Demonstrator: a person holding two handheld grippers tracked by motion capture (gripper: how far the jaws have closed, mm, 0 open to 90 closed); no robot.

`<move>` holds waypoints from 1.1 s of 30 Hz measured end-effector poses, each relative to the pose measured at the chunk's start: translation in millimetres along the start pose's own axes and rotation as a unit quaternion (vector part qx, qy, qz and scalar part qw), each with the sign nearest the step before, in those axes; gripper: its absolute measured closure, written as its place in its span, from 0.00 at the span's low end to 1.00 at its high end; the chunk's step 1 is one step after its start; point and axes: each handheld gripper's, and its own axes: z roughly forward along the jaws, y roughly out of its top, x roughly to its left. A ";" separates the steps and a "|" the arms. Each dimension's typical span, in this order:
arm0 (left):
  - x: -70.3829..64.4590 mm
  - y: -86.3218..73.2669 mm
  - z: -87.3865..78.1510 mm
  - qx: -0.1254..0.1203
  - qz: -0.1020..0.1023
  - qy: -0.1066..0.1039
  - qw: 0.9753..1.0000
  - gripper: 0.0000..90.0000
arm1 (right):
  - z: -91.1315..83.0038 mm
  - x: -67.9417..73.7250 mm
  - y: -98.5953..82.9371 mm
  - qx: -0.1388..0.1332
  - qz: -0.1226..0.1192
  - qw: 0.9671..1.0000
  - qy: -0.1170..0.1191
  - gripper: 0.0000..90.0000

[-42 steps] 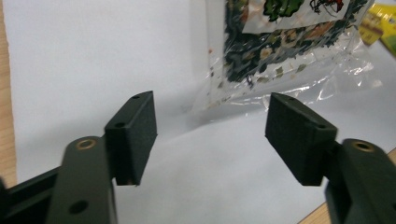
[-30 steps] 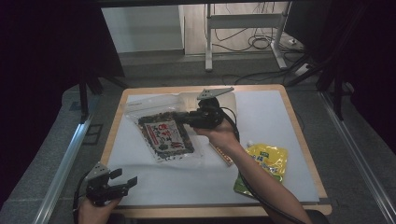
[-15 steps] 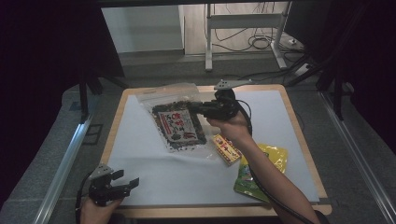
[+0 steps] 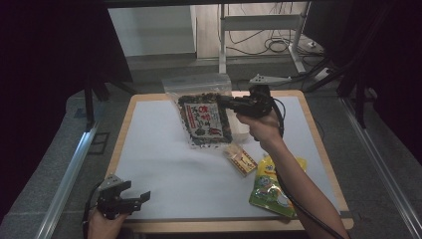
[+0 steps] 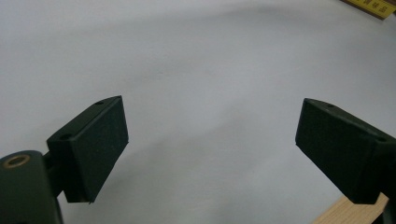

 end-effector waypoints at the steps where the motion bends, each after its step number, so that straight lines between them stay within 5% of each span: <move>1: 0.0 0.0 0.0 0.000 0.000 0.000 1.000 0.10 | -1.6 -1.7 1.1 -0.003 0.001 1.000 -0.002 0.88; 20: -2.8 -0.1 3.7 -0.006 0.022 0.007 1.000 0.04 | -26.4 -55.3 27.9 -0.061 0.017 0.995 -0.083 0.88; 33: -2.0 -0.1 4.6 -0.004 0.022 0.004 1.000 0.04 | -9.2 -81.0 27.3 -0.081 0.030 0.990 -0.110 0.88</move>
